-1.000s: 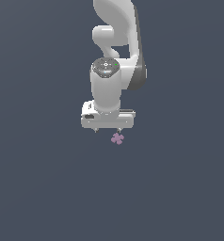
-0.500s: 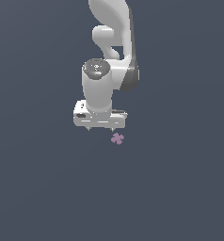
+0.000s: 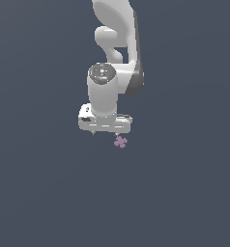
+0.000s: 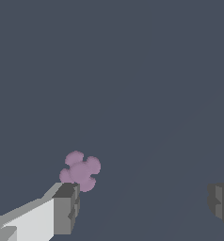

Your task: Pick up the object and move it to a goal position.

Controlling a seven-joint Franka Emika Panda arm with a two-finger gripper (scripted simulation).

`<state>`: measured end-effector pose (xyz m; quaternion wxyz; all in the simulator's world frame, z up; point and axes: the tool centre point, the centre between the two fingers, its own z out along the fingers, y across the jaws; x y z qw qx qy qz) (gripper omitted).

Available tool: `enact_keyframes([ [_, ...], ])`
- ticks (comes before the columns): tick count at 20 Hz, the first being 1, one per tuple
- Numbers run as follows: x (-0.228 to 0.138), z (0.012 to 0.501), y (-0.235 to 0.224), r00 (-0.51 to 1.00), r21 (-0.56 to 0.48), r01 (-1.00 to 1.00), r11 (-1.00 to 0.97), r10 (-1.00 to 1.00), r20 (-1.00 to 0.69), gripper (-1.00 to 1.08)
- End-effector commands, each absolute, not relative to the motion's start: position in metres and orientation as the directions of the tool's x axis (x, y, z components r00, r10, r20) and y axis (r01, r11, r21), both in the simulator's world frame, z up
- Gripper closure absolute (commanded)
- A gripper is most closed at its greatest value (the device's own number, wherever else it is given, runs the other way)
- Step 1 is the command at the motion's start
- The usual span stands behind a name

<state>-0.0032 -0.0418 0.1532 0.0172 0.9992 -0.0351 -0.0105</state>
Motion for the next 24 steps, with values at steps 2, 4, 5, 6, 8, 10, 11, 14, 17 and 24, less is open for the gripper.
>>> enact_keyframes([
  [2,-0.006,0.143,-0.033,0.995,0.031,-0.102,-0.994,-0.103,-0.017,-0.92],
  [4,-0.008,0.135,-0.027,0.992,0.027,-0.128,-0.991,-0.128,-0.015,-0.92],
  [5,-0.009,0.131,-0.024,0.990,0.025,-0.142,-0.989,-0.143,-0.014,-0.92],
  [6,-0.011,0.126,-0.020,0.987,0.023,-0.158,-0.987,-0.158,-0.013,-0.92],
  [8,-0.014,0.116,-0.012,0.981,0.019,-0.192,-0.981,-0.193,-0.010,-0.92],
  [10,-0.019,0.105,-0.004,0.973,0.015,-0.231,-0.973,-0.232,-0.008,-0.92],
  [11,-0.021,0.100,0.000,0.968,0.013,-0.251,-0.968,-0.251,-0.007,-0.92],
  [14,-0.028,0.086,0.011,0.953,0.008,-0.302,-0.953,-0.303,-0.005,-0.92],
  [17,-0.034,0.074,0.019,0.939,0.005,-0.344,-0.939,-0.344,-0.003,-0.92],
  [24,-0.043,0.059,0.030,0.916,0.001,-0.401,-0.916,-0.401,0.000,-0.92],
])
